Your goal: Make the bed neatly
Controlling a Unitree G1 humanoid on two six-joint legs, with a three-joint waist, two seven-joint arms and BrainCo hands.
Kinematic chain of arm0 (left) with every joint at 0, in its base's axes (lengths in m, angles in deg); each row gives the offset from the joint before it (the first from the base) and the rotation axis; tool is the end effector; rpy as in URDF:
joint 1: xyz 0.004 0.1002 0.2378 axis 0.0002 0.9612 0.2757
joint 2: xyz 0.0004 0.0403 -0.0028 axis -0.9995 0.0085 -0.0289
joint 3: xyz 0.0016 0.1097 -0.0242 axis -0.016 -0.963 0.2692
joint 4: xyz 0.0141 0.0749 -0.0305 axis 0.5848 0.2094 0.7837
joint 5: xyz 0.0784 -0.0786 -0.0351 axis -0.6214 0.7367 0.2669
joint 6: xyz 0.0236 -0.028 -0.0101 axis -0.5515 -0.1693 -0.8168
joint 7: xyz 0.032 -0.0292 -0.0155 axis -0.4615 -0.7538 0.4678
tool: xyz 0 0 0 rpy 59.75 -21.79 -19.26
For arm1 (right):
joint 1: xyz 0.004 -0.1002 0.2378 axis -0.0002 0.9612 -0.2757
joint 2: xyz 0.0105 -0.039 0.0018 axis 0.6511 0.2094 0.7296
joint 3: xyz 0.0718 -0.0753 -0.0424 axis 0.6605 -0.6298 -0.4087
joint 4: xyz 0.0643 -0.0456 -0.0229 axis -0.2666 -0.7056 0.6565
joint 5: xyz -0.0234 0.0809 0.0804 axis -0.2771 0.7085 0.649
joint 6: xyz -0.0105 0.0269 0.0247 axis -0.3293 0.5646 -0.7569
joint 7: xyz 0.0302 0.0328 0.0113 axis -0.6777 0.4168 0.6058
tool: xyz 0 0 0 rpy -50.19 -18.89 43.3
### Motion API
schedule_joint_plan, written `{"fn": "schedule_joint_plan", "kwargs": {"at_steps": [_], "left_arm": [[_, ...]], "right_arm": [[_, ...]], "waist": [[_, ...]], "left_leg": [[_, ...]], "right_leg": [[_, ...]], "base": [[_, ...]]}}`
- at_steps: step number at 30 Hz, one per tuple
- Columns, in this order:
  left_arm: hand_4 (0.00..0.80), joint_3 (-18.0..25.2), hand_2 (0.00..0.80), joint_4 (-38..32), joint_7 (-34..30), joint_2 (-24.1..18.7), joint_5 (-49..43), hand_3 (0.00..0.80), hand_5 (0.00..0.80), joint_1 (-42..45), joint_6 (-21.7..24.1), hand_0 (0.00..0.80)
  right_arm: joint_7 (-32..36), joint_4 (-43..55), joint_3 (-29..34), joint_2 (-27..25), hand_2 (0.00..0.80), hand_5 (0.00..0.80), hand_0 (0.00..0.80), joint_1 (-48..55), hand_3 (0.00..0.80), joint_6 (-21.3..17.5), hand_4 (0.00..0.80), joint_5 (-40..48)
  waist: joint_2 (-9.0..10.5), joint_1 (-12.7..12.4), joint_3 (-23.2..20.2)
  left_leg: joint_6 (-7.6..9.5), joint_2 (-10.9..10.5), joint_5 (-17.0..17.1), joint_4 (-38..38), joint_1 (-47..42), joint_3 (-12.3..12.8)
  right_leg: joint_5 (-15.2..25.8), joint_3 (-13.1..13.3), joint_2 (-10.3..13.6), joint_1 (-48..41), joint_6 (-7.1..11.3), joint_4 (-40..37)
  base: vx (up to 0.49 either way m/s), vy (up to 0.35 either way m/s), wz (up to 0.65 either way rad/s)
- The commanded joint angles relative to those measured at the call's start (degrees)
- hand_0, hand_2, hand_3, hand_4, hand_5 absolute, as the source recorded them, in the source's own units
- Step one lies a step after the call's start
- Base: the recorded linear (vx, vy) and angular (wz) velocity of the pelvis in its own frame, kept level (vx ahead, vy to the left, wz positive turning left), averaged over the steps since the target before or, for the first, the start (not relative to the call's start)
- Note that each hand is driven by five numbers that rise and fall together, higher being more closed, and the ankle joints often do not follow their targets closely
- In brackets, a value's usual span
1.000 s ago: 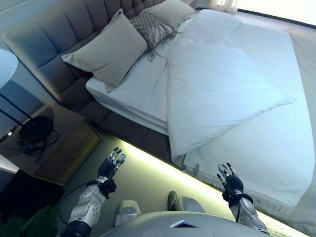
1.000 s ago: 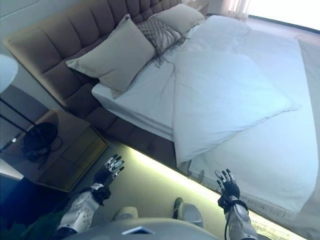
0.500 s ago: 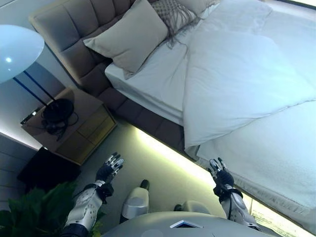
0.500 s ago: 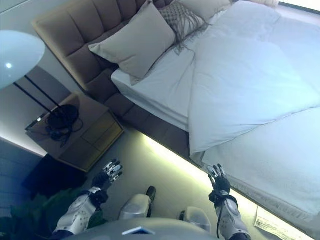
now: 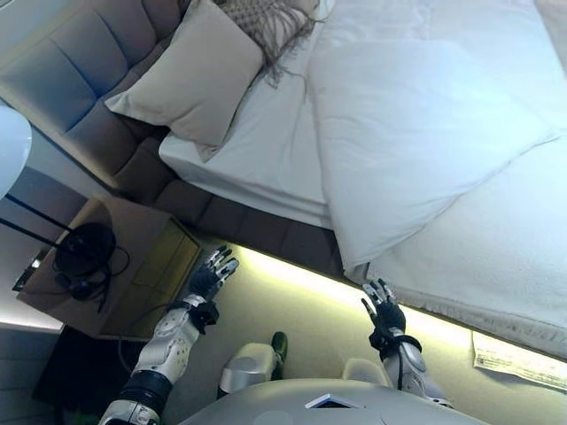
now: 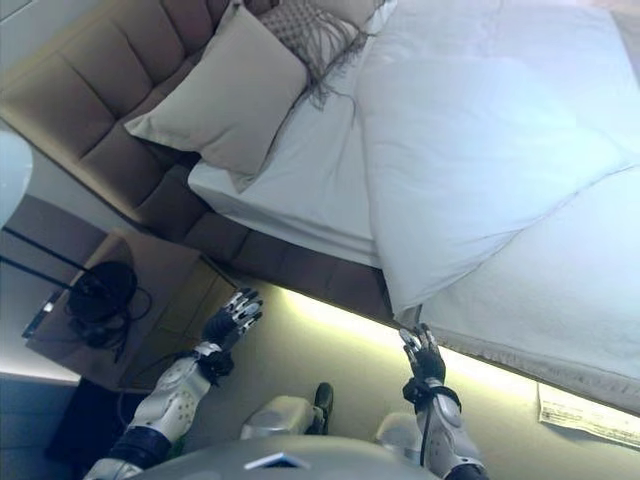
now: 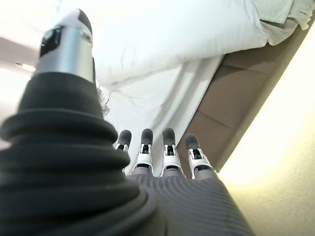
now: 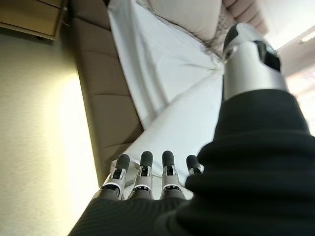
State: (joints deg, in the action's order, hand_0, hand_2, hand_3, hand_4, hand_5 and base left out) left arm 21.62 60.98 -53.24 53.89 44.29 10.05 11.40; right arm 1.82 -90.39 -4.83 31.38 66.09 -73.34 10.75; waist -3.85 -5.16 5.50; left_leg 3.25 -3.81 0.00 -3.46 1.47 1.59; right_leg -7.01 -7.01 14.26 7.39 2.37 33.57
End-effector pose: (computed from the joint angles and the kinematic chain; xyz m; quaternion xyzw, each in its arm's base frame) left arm 0.1513 0.2028 -0.0621 -0.1643 0.2610 -0.0341 0.9507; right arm 0.0984 -0.1918 -0.0898 0.2293 0.2897 -0.1475 0.9175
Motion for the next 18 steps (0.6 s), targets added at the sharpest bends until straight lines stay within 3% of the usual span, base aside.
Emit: {"fn": "schedule_joint_plan", "kwargs": {"at_steps": [1, 4, 9, 14, 18], "left_arm": [[0.0, 0.2, 0.0, -5.73, 2.77, -1.91, -0.37, 0.0, 0.0, 2.59, 2.94, 0.0], [0.0, 0.48, 0.0, -5.66, 3.3, -1.95, -0.29, 0.0, 0.0, 2.5, 3.6, 0.0], [0.0, 4.34, 0.0, -5.39, 1.14, -2.87, -0.14, 0.0, 0.0, 2.6, 1.28, 0.0], [0.0, 6.86, 0.0, -1.99, -3.26, -2.77, -1.45, 0.0, 0.0, 4.08, 0.97, 0.0], [0.0, 6.95, 0.0, -2.29, -4.53, -2.38, -1.48, 0.0, 0.0, 4.67, 0.95, 0.0]], "right_arm": [[0.51, 5.74, 0.58, -1.23, 0.0, 0.0, 0.0, 1.94, 0.0, -3.17, 0.0, 0.6], [2.36, 3.83, 1.45, -1.63, 0.0, 0.0, 0.0, -0.09, 0.0, -2.08, 0.0, 2.25], [2.97, 0.3, 3.01, -0.63, 0.0, 0.0, 0.0, -3.09, 0.0, -0.95, 0.0, 2.2], [5.13, 0.34, 3.58, -0.08, 0.0, 0.0, 0.0, -1.37, 0.0, -0.69, 0.0, 1.17], [5.73, 0.17, 3.64, -0.24, 0.0, 0.0, 0.0, -0.02, 0.0, -0.32, 0.0, 0.53]], "waist": [[1.16, 1.45, -1.2], [2.09, 3.1, -0.5], [3.8, 3.84, 0.1], [4.42, 4.05, -0.85], [5.02, 4.1, -2.13]], "left_leg": [[1.52, -1.97, 2.37, -1.15, 2.52, -3.56], [1.13, -2.56, 0.02, 0.16, -0.89, -3.02], [1.49, -3.49, -5.27, 1.83, -6.17, -4.85], [1.1, -2.16, -8.18, 1.71, -9.91, -6.68], [-0.36, 0.0, -9.0, -0.32, -11.39, -7.28]], "right_leg": [[11.34, -0.59, -0.48, -0.81, 1.94, -5.79], [14.34, -1.05, -2.54, 3.14, 3.16, -20.22], [22.84, 0.82, -2.84, 5.76, 6.75, -35.62], [24.24, 0.63, -2.26, 5.55, 7.53, -37.15], [22.25, -0.41, -2.44, 4.36, 7.6, -35.74]], "base": [[0.173, -0.073, -0.23], [0.219, -0.089, -0.27], [0.299, -0.097, 0.05], [0.37, -0.133, 0.6], [0.327, -0.194, 0.48]]}}
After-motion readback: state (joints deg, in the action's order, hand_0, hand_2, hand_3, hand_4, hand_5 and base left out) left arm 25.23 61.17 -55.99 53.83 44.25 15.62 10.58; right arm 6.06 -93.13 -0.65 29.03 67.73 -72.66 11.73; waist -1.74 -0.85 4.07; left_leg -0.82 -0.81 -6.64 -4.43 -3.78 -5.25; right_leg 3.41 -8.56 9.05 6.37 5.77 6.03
